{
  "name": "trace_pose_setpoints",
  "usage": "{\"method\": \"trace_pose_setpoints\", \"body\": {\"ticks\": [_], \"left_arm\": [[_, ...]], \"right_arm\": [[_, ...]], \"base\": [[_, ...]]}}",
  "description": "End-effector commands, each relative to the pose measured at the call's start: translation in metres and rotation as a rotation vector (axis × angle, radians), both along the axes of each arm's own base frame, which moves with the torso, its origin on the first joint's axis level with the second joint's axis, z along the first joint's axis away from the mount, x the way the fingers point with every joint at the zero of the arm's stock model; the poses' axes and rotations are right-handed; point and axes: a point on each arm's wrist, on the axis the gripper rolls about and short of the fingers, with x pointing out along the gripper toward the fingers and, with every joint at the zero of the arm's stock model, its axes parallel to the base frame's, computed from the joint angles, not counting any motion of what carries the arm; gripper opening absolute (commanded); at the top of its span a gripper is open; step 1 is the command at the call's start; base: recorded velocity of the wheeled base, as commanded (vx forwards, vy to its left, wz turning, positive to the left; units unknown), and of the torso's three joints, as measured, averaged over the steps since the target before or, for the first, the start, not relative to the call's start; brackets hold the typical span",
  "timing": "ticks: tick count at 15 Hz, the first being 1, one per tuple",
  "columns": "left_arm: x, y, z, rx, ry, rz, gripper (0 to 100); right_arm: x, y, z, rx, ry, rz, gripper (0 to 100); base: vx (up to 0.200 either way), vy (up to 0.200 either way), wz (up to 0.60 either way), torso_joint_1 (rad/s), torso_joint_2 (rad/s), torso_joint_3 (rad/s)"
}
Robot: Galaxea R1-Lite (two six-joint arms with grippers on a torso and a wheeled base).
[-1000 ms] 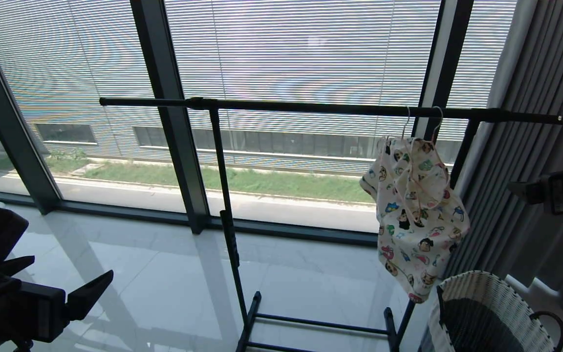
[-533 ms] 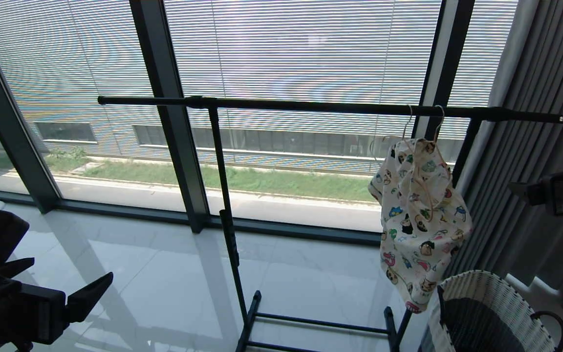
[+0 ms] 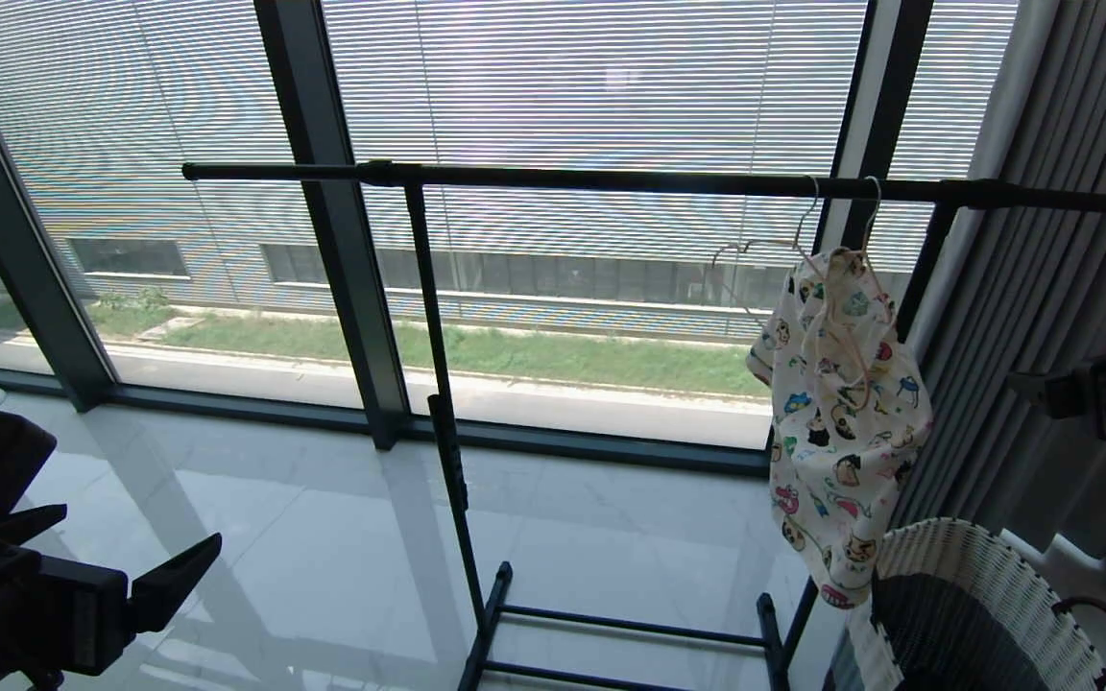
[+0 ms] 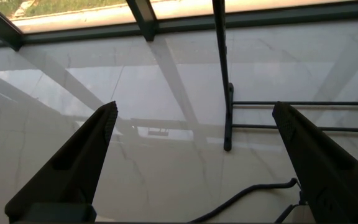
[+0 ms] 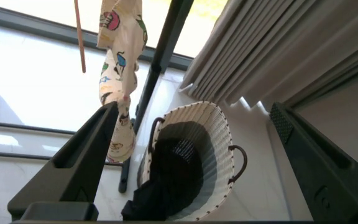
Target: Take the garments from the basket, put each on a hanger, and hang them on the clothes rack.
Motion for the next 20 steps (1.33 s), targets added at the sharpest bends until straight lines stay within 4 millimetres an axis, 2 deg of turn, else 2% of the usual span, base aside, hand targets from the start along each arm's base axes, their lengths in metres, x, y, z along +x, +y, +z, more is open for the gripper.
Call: {"method": "trace_pose_setpoints", "body": {"ticks": [1, 5, 11, 20], "left_arm": [[0.000, 0.000, 0.000, 0.001, 0.001, 0.003, 100], [0.000, 0.003, 0.001, 0.000, -0.006, 0.030, 100], [-0.007, 0.013, -0.003, -0.001, -0.014, 0.102, 100], [-0.006, 0.015, 0.000, -0.004, -0.027, 0.122, 100]], "right_arm": [[-0.002, -0.001, 0.001, 0.000, -0.004, -0.002, 100], [-0.003, -0.007, -0.003, -0.012, 0.007, -0.031, 100], [-0.034, -0.022, -0.031, -0.052, 0.070, -0.067, 100], [-0.044, -0.029, -0.039, -0.088, 0.091, -0.087, 100]], "base": [[0.000, 0.000, 0.00, -0.222, 0.51, 0.276], [0.000, 0.000, 0.00, -0.228, 0.51, 0.284], [0.000, 0.000, 0.00, -0.198, 0.48, 0.281], [0.000, 0.000, 0.00, -0.156, 0.46, 0.303]]}}
